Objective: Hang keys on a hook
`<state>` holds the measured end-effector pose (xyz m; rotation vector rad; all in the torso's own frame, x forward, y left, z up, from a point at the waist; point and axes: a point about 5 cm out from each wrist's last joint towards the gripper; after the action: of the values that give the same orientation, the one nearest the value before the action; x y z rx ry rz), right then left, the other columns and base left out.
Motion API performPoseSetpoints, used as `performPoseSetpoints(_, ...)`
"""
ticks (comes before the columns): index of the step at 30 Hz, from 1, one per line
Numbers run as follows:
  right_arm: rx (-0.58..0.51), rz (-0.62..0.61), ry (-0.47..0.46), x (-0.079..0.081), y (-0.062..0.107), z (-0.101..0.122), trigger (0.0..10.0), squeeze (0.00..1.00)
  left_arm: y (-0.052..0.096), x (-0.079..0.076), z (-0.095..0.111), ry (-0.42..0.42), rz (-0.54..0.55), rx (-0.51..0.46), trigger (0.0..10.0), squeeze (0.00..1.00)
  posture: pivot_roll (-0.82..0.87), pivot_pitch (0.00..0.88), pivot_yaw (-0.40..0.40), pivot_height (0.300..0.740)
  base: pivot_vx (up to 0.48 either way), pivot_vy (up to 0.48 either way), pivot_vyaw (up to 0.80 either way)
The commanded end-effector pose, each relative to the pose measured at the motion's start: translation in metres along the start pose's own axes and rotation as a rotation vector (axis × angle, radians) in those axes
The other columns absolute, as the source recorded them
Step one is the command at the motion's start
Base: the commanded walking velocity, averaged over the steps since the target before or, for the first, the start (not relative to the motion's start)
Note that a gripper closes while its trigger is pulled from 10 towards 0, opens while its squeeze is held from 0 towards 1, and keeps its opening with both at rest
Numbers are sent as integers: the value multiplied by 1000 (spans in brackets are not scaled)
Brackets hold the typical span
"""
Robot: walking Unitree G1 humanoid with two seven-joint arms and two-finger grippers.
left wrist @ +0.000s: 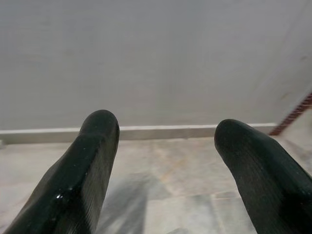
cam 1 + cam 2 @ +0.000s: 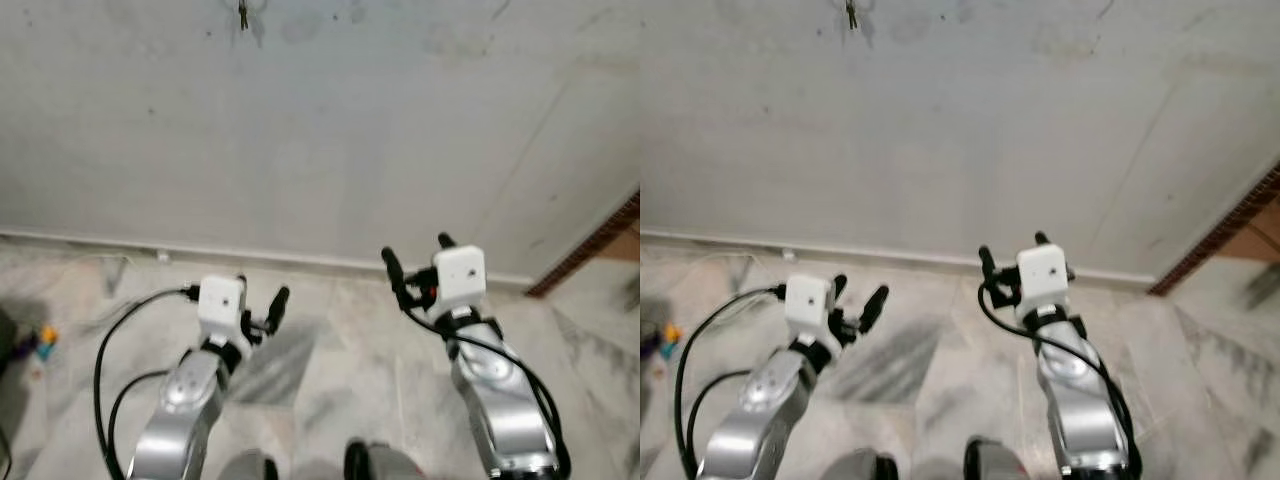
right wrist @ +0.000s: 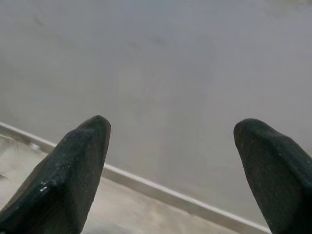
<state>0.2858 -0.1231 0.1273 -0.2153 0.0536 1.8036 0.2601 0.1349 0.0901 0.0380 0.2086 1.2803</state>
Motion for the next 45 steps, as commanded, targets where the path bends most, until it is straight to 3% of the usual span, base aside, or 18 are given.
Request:
performPoseSetpoints(1,8,1,3,-1,1,-2,10000,0,1,1,-4,3,10,14,10000,0,18,187,5,740,-319,0,0)
performPoseSetpoints(16,9,-1,3,-1,0,-2,10000,0,0,0,-3,3,3,11,10000,0,16,185,7,740,-317,0,0)
performPoseSetpoints(31,11,-1,5,-1,1,-2,10000,0,-1,2,1,36,4,-8,10000,0,15,186,7,740,0,0,0)
performPoseSetpoints(45,14,-2,5,-1,3,-2,10000,0,0,2,0,34,-8,3,10000,0,12,192,9,740,0,443,0)
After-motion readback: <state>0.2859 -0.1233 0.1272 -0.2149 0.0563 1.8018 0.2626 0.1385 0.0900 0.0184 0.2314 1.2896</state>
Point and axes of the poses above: a point about 5 cm out from each wrist's last joint towards the gripper, its own y axis pointing back from the gripper into the wrist, its own z axis along the axis of the wrist's last joint, x = y × z, and after that the axes turned 3 degrees about y, right-handed
